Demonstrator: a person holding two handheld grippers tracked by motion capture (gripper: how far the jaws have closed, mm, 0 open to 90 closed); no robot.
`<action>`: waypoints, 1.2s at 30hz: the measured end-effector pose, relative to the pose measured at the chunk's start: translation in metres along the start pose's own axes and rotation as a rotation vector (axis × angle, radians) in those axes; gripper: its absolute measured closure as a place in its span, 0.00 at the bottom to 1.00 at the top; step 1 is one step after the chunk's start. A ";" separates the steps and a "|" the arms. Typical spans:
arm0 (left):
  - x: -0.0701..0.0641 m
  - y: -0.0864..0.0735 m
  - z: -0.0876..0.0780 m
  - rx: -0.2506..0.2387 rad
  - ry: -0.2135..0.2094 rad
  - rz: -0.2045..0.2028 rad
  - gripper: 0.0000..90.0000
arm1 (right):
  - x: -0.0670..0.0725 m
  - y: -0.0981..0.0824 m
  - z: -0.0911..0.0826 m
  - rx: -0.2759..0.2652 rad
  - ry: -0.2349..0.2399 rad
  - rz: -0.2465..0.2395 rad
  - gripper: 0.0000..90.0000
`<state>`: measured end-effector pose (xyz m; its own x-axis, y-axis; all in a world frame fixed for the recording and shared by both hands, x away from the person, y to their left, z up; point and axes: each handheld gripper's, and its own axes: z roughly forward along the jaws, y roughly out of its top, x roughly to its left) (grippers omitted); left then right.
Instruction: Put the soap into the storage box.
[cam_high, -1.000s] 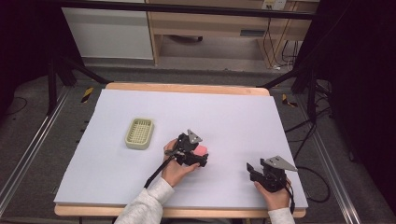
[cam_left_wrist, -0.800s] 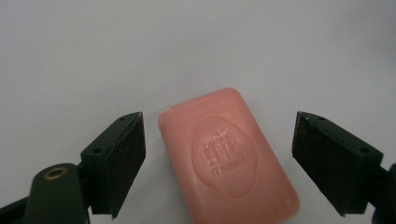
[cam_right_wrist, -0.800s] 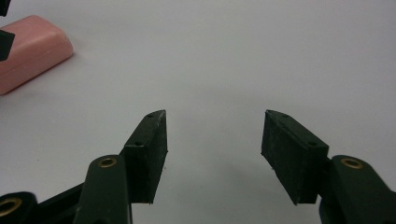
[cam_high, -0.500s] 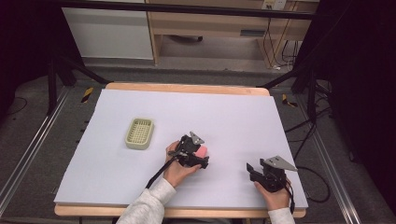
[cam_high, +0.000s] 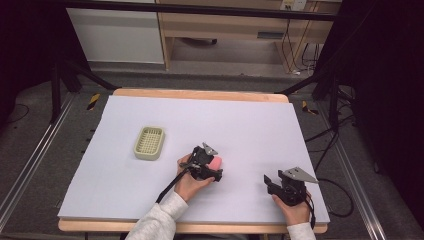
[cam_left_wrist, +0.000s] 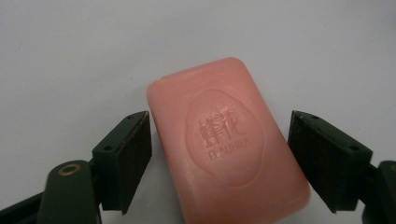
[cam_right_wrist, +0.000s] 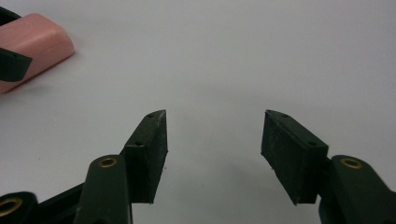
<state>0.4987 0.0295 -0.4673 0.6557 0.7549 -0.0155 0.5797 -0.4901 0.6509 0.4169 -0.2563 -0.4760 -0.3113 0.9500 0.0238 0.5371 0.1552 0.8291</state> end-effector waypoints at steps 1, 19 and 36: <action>0.000 0.000 0.000 0.003 -0.006 -0.004 0.26 | 0.000 0.000 0.000 0.001 0.001 0.000 0.45; 0.006 -0.002 -0.006 0.013 -0.010 0.009 0.40 | 0.000 0.000 0.001 0.003 0.002 -0.009 0.46; 0.010 0.006 0.007 0.052 -0.019 0.021 0.35 | 0.001 0.000 0.001 0.011 0.016 0.001 0.47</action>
<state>0.5116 0.0309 -0.4685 0.6771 0.7357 -0.0171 0.5897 -0.5284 0.6108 0.4173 -0.2555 -0.4762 -0.3234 0.9457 0.0335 0.5457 0.1575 0.8231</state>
